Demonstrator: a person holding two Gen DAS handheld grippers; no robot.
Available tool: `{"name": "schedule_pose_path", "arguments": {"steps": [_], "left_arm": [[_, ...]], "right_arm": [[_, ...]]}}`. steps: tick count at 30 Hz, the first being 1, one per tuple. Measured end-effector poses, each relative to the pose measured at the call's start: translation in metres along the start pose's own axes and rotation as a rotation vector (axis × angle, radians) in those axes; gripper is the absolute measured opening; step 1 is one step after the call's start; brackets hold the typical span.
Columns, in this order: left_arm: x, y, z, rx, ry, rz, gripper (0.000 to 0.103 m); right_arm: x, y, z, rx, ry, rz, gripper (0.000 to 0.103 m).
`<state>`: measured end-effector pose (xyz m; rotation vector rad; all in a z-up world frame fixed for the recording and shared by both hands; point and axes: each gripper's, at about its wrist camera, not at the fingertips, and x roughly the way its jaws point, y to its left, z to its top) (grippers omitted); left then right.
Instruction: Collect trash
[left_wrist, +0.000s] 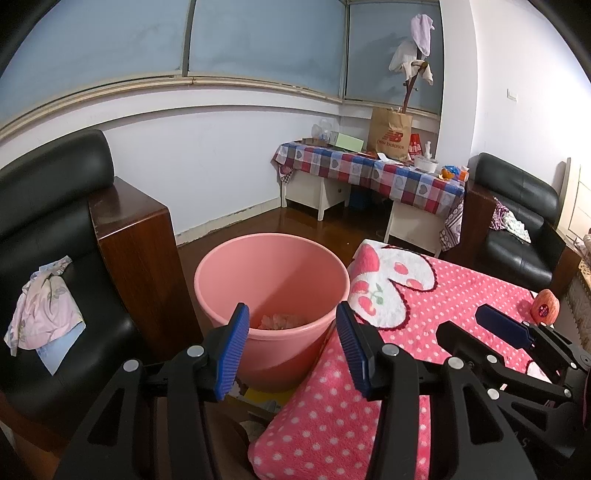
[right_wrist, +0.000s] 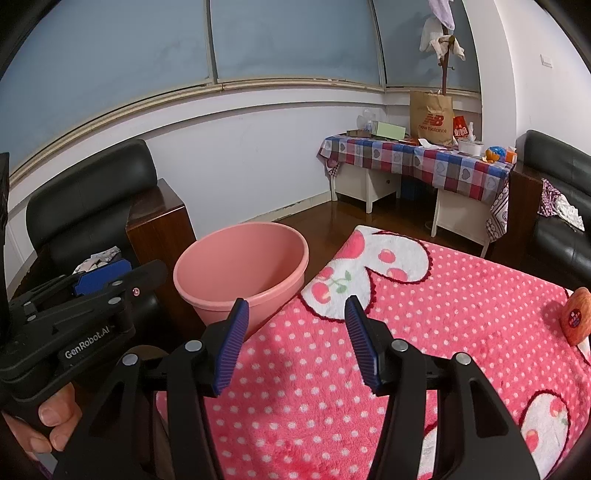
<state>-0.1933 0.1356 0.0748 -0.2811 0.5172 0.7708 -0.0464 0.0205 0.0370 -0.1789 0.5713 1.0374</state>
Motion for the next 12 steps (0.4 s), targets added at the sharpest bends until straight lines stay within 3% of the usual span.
{"name": "schedule_pose_path", "arguments": {"steps": [12], "left_arm": [[0.012,0.005,0.001,0.001,0.020,-0.003,0.049]], "right_arm": [[0.006,-0.003,-0.004,0.009,0.007,-0.002,0.055]]}}
